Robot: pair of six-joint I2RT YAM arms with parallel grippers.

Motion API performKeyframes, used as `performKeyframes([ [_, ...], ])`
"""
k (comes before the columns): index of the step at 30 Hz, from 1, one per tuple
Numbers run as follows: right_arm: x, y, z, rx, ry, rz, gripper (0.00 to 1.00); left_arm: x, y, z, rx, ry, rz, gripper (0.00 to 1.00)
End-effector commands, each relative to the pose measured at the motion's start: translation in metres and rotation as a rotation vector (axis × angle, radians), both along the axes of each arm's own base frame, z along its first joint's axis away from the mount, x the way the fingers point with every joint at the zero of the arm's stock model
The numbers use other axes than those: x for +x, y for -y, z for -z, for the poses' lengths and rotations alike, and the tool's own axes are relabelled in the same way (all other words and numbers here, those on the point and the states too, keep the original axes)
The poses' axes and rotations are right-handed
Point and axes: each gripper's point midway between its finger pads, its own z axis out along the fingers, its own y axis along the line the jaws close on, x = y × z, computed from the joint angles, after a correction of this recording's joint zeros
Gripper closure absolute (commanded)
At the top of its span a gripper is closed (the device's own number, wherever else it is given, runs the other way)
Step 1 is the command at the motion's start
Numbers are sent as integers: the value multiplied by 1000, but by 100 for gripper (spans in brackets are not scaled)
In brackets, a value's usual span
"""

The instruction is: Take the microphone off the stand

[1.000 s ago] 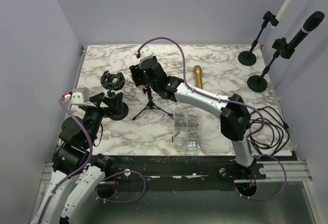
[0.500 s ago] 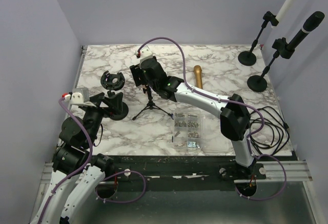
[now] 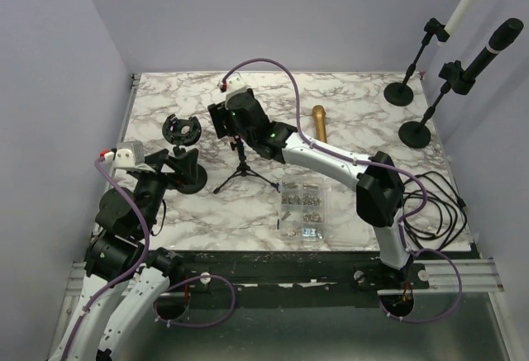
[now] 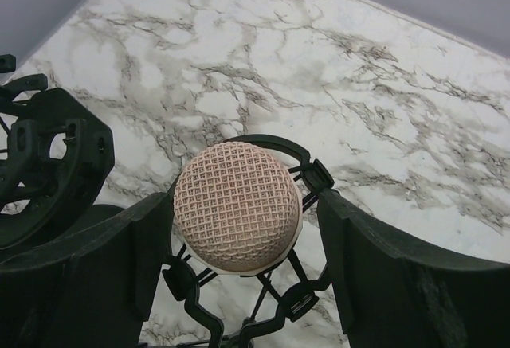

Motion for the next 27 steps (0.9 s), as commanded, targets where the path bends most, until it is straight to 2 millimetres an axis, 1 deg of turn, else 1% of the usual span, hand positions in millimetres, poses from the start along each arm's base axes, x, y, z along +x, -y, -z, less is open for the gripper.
performKeyframes([
  [1, -2, 1, -46, 71, 52, -11, 19, 1, 3, 2, -2, -5, 12, 16],
  [6, -1, 1, -42, 62, 48, -5, 17, 1, 3, 2, -3, -5, 13, 16],
  [8, -1, 2, -41, 59, 47, -4, 19, 2, 3, 2, -3, -5, 12, 16],
  [11, -1, 3, -42, 59, 52, -3, 32, 1, 3, 2, -3, -5, 13, 16],
  [14, 0, 5, -43, 48, 61, 4, 55, 2, 3, 3, -3, -6, 13, 16],
  [15, 1, 6, -45, 48, 65, 7, 62, 2, 3, 3, -3, -6, 14, 16],
  [16, 1, 6, -48, 49, 68, 5, 65, 2, 3, 3, -3, -6, 13, 16],
  [17, -2, 6, -61, 64, 77, -5, 75, 2, 4, 4, -2, -9, 16, 16],
  [20, -2, 6, -73, 71, 86, -11, 81, 3, 4, 3, -3, -8, 19, 16],
  [27, -2, 6, -104, 88, 120, -13, 85, 4, 5, 4, -6, -11, 22, 16],
])
